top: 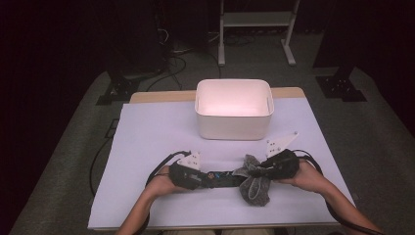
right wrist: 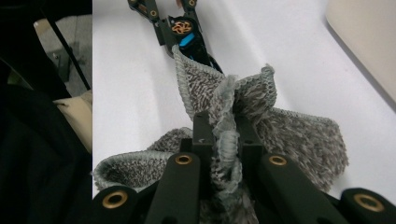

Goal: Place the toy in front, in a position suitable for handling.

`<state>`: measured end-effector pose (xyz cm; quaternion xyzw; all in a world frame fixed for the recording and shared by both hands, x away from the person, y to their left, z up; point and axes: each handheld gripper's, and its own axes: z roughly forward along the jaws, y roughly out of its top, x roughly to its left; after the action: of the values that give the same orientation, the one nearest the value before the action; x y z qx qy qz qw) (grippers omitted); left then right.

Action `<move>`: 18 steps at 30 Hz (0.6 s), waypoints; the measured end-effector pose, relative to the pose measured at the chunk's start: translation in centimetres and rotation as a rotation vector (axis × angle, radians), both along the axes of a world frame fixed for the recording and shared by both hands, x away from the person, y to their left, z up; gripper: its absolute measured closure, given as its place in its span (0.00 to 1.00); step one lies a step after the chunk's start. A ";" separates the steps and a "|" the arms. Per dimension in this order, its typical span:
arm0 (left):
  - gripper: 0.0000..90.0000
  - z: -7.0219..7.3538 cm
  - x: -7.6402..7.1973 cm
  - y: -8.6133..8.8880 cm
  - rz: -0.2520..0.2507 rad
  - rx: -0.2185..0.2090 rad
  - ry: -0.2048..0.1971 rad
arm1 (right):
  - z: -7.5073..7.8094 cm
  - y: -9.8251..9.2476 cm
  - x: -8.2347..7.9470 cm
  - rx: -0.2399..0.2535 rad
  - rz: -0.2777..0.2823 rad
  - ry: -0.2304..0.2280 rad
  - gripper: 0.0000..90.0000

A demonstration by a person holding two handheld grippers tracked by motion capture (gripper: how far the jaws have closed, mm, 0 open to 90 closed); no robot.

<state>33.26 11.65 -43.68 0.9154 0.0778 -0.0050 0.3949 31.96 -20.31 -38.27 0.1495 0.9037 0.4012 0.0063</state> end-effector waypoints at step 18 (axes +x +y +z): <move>0.67 -0.9 -0.1 -1.7 -0.030 -0.067 0.001 | 0.0 2.5 -0.1 0.003 0.078 0.022 0.91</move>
<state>33.19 9.98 -44.54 0.9027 0.0640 -0.0137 0.4253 31.89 -17.77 -38.30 0.1185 0.9083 0.4007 -0.0194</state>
